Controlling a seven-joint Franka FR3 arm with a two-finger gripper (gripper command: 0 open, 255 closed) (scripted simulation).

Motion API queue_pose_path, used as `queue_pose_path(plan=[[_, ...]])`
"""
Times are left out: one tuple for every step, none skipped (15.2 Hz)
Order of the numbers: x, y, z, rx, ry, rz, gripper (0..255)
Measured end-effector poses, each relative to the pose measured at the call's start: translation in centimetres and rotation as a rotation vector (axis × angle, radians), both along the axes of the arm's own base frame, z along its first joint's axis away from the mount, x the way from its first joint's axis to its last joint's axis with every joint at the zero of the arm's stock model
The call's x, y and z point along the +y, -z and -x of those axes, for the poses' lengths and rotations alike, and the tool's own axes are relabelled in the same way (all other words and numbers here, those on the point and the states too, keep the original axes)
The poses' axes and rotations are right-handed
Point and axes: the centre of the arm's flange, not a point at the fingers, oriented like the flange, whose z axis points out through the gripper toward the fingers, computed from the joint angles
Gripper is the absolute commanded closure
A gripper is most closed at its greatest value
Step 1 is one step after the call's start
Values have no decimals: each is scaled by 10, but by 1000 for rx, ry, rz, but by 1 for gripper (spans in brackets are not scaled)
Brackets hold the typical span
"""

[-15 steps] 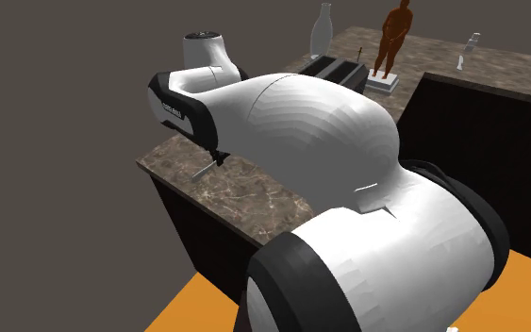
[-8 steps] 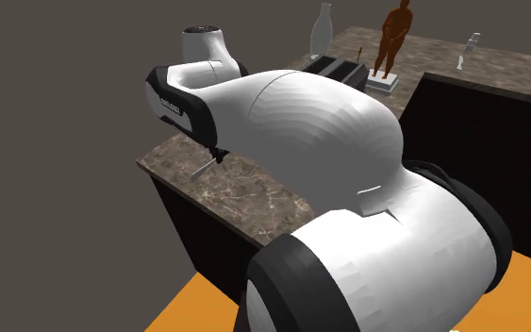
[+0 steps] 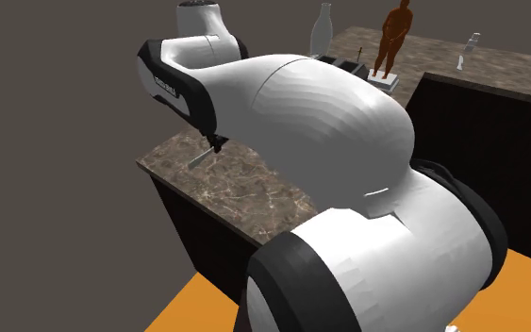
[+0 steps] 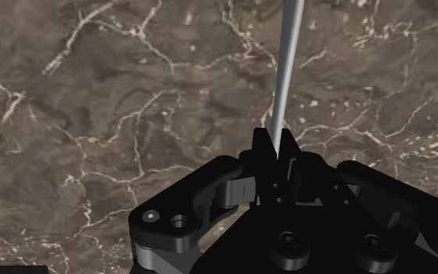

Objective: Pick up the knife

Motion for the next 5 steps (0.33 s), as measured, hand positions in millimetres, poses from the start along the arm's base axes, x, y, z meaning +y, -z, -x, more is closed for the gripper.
queue_pose_path(plan=[[0,-6,0,0,0,0,255],[1,-11,0,0,0,0,255],[1,-17,0,0,0,0,255],[1,-22,0,0,0,0,255],[0,-25,1,0,0,0,255]])
